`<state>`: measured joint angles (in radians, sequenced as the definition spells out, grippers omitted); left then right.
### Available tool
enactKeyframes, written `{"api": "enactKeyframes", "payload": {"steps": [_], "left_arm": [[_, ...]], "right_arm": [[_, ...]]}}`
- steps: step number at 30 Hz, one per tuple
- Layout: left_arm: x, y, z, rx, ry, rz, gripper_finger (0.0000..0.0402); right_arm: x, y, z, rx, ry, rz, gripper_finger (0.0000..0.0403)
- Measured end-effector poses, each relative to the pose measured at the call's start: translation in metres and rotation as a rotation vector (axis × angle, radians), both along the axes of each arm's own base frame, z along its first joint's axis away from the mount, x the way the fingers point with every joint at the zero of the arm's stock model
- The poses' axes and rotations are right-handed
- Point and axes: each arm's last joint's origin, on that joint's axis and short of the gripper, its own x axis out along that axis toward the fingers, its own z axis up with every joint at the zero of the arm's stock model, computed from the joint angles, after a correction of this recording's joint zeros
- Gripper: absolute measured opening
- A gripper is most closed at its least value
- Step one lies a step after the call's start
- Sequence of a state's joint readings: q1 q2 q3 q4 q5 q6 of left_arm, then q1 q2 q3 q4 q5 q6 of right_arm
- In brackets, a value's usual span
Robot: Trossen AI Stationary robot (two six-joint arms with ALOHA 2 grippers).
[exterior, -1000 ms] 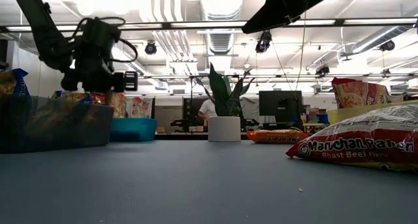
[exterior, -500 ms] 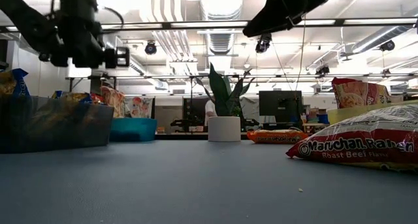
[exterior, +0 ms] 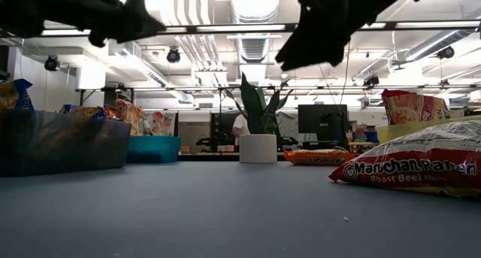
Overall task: Sort Maruchan noodles
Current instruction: Put the red noodle pack into the yellow bin
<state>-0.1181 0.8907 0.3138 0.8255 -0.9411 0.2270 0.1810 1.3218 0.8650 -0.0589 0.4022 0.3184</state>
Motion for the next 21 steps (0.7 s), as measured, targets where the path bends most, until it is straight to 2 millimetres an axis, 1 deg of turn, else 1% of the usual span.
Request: {"api": "enactKeyframes", "payload": {"steps": [4, 6, 9, 12, 16, 17, 19, 21], "left_arm": [[0.0, -0.031, -0.005, 0.008, 0.048, -0.192, 0.016], [-0.002, -0.045, -0.008, 0.015, 0.076, -0.291, 0.016], [-0.007, -0.063, -0.011, 0.023, 0.101, -0.396, 0.016], [-0.01, -0.073, -0.012, 0.031, 0.118, -0.457, 0.016], [-0.013, -0.079, -0.012, 0.02, 0.106, -0.492, 0.016], [-0.013, -0.079, -0.012, 0.006, 0.099, -0.496, 0.016], [-0.013, -0.079, -0.012, -0.019, 0.083, -0.501, 0.016], [-0.013, -0.08, -0.012, -0.033, 0.074, -0.505, 0.016]], "right_arm": [[0.003, 0.001, -0.011, 0.095, 0.073, -0.011, 0.0183], [0.004, -0.001, -0.011, 0.135, 0.121, -0.05, 0.0182], [0.005, -0.01, -0.009, 0.19, 0.209, -0.149, 0.0182], [0.005, -0.021, -0.006, 0.213, 0.325, -0.25, 0.0182], [0.011, -0.035, -0.006, 0.21, 0.446, -0.332, 0.0182], [0.014, -0.037, -0.006, 0.2, 0.476, -0.333, 0.0182], [0.02, -0.036, -0.007, 0.191, 0.546, -0.248, 0.0182], [0.027, -0.028, -0.008, 0.243, 0.631, -0.049, 0.0182]]}}
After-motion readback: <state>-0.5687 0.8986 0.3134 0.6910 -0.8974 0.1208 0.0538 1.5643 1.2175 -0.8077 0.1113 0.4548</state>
